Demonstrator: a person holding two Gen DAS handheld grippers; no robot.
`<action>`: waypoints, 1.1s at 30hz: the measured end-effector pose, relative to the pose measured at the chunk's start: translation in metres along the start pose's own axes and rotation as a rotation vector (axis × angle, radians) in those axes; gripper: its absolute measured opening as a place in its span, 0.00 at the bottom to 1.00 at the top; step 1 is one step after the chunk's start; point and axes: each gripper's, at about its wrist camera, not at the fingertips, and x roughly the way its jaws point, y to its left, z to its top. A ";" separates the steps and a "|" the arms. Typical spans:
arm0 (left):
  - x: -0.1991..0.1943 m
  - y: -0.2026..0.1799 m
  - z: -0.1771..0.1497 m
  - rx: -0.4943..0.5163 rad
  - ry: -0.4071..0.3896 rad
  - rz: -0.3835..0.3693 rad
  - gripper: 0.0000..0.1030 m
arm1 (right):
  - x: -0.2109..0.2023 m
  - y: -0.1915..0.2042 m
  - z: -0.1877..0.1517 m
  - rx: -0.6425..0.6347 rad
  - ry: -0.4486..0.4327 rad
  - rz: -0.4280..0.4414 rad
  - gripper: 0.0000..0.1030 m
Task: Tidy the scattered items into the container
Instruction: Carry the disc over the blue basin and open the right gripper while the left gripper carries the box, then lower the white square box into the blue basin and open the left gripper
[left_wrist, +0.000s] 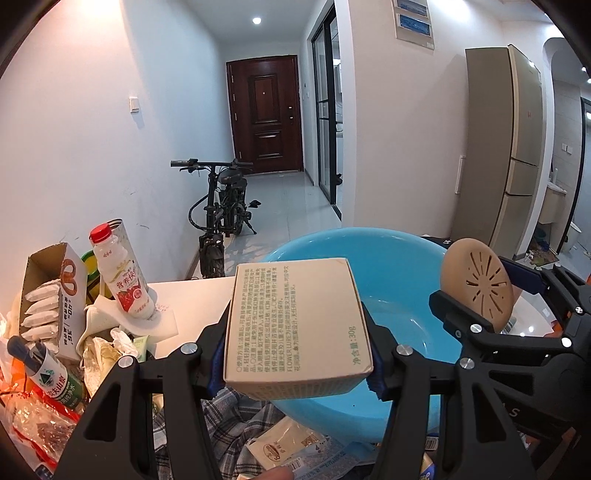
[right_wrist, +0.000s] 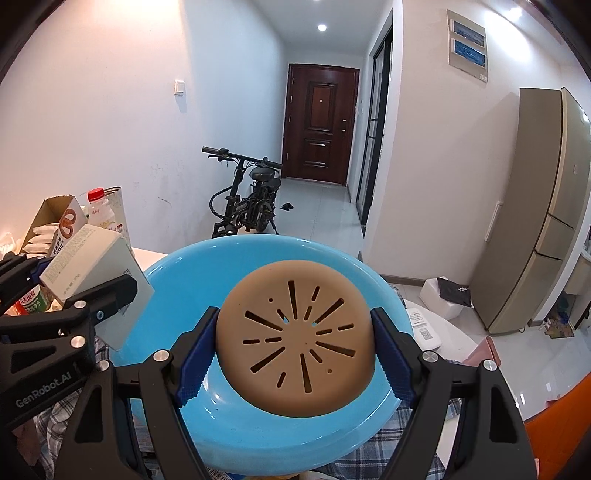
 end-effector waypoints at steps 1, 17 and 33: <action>0.000 0.001 0.000 -0.001 0.000 0.001 0.55 | -0.001 -0.001 0.000 -0.003 0.000 -0.001 0.79; -0.003 0.002 0.000 -0.003 -0.013 0.001 0.55 | 0.004 0.002 -0.003 -0.034 0.026 -0.041 1.00; -0.008 -0.005 -0.001 -0.005 -0.053 -0.052 0.55 | -0.049 -0.053 -0.047 0.198 -0.144 -0.002 1.00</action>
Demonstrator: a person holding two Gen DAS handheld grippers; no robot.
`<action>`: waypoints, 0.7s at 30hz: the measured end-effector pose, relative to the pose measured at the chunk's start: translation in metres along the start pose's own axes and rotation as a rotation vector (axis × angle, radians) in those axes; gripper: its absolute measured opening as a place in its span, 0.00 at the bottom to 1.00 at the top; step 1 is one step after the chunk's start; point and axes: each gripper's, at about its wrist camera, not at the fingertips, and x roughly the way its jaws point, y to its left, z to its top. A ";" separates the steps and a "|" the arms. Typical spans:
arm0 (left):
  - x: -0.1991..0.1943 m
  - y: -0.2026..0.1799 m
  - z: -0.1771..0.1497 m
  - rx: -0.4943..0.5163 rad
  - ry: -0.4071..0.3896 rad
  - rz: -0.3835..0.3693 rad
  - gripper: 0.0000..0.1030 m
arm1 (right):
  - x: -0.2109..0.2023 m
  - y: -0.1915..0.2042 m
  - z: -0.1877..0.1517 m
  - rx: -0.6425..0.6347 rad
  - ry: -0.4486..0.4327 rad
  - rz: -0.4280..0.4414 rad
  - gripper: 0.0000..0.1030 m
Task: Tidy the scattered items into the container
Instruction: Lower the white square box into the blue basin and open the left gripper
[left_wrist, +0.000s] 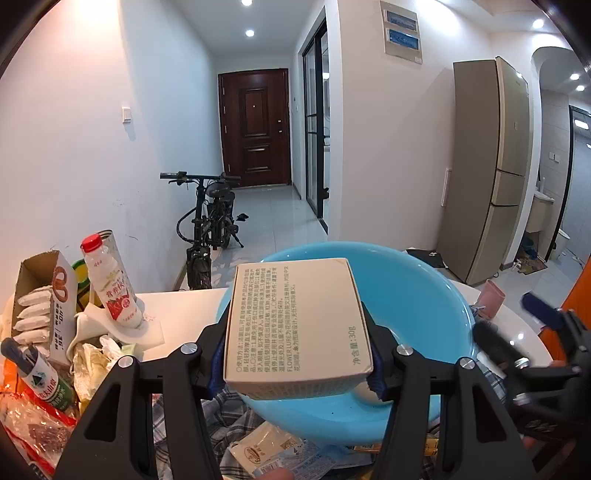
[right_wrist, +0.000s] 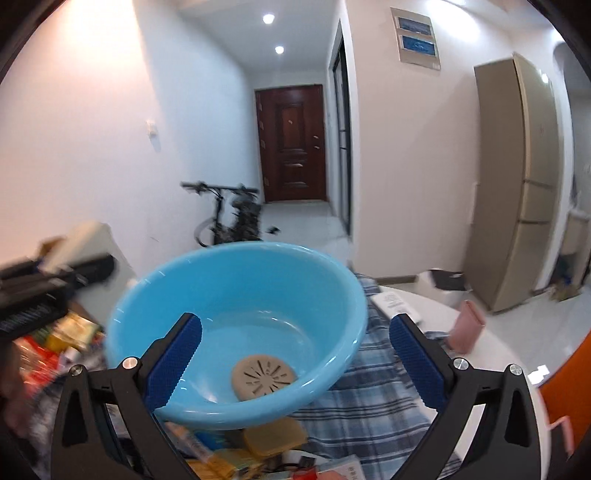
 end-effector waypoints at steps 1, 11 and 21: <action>0.002 -0.001 -0.001 0.001 0.004 0.002 0.55 | -0.005 0.000 0.001 0.010 -0.020 -0.002 1.00; 0.014 -0.002 -0.007 -0.014 0.039 -0.005 0.55 | -0.036 0.047 -0.002 -0.128 -0.135 -0.069 1.00; 0.018 -0.004 -0.009 -0.003 0.052 -0.004 0.55 | -0.034 0.042 0.004 -0.102 -0.142 -0.070 1.00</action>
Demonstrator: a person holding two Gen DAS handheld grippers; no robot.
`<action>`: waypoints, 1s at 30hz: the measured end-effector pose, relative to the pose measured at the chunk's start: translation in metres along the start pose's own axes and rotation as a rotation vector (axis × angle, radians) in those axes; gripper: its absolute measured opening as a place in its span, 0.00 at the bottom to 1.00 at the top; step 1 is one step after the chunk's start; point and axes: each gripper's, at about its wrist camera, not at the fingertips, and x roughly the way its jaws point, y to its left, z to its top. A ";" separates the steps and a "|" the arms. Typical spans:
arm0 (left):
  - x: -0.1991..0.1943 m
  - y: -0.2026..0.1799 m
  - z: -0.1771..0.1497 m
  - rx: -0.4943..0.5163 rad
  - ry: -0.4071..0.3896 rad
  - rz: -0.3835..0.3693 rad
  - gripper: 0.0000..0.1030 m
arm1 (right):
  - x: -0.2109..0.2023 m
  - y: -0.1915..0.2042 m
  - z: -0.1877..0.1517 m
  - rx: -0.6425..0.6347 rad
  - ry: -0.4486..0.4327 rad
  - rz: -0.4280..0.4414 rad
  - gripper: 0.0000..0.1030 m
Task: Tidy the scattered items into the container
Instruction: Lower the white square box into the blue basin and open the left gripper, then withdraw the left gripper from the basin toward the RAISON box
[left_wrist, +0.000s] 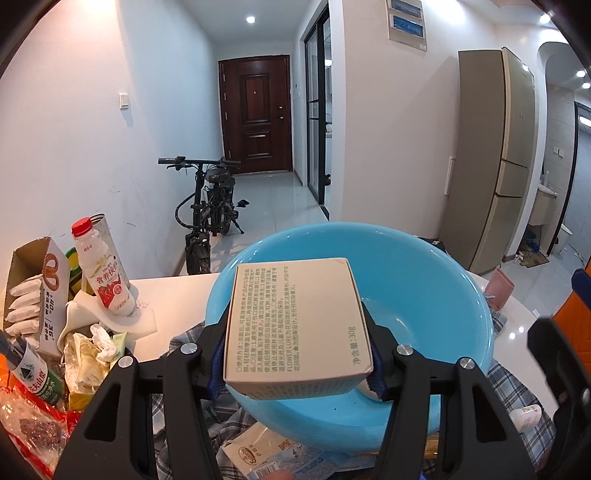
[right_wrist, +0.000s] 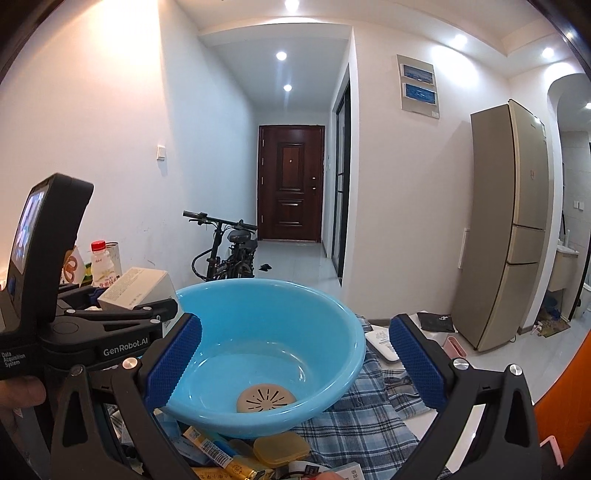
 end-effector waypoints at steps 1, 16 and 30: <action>0.000 0.000 0.000 -0.002 -0.001 -0.004 0.55 | 0.000 -0.002 0.000 0.009 -0.004 -0.002 1.00; -0.006 0.003 0.004 -0.004 -0.015 0.013 1.00 | -0.003 -0.009 -0.001 0.041 -0.027 0.003 1.00; -0.017 -0.026 -0.006 0.096 -0.062 0.073 1.00 | 0.009 -0.031 -0.001 0.099 0.017 0.022 1.00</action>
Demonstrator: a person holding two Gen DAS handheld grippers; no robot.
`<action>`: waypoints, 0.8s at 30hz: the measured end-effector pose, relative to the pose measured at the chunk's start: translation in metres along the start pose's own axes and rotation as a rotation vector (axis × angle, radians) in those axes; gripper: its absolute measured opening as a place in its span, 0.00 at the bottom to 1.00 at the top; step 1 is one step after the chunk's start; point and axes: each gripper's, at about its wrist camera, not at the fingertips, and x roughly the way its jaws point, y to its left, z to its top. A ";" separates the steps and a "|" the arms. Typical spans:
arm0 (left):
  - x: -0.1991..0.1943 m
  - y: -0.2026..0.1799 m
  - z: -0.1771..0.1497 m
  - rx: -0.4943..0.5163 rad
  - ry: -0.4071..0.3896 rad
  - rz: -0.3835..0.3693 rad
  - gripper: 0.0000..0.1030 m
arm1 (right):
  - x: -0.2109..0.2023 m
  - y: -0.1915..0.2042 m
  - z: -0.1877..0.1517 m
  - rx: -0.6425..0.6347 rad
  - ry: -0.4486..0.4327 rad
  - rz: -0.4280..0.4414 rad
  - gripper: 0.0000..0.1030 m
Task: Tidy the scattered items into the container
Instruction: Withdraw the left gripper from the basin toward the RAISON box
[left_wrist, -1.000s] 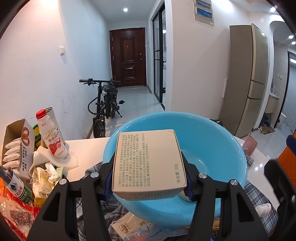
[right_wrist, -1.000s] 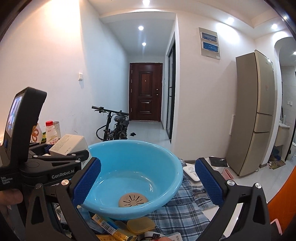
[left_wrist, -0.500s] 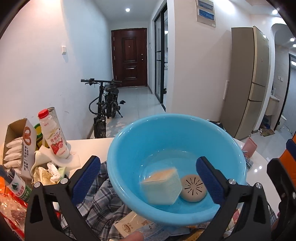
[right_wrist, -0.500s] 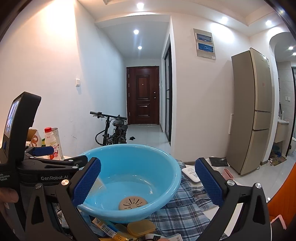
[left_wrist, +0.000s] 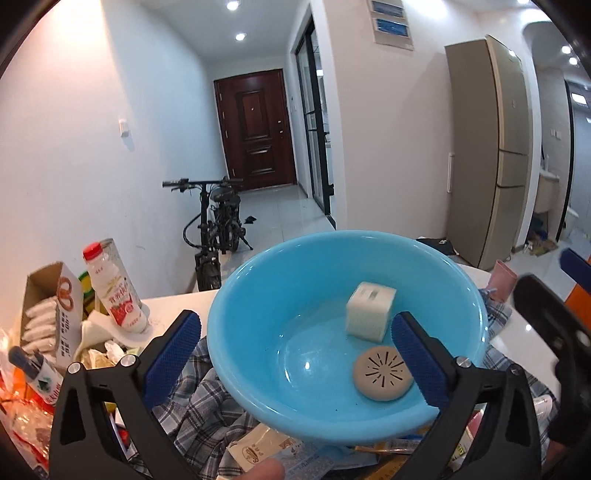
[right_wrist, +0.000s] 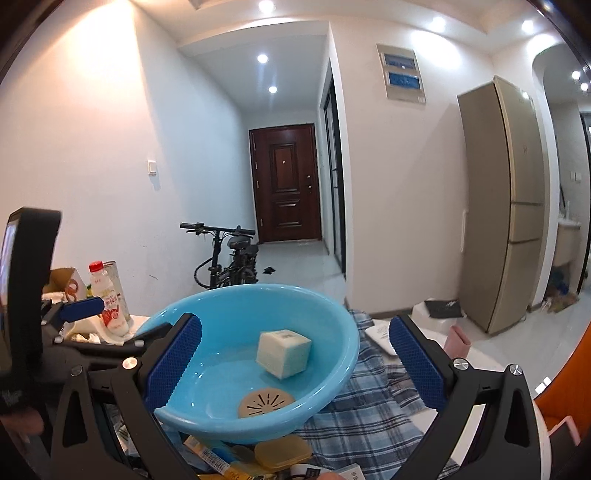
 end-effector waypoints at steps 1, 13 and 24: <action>-0.005 -0.003 0.000 0.015 -0.004 0.024 1.00 | 0.001 -0.002 0.000 0.006 -0.001 -0.001 1.00; -0.069 0.012 -0.031 0.007 -0.041 0.149 1.00 | 0.020 -0.013 -0.010 0.091 0.071 0.166 1.00; -0.104 0.024 -0.105 0.026 0.063 0.090 1.00 | 0.022 0.015 -0.024 0.006 0.082 0.155 1.00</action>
